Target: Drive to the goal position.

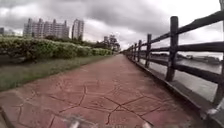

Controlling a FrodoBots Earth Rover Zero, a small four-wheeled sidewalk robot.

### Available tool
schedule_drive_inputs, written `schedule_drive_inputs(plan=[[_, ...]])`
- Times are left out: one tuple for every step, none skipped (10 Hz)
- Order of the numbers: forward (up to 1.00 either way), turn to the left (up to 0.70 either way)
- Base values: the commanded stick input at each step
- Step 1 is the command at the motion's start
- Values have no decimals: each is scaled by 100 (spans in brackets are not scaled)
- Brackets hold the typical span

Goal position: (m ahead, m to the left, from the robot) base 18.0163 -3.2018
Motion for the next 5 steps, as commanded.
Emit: schedule_drive_inputs(plan=[[50,0],[50,0],[50,0],[50,0],[50,0]])
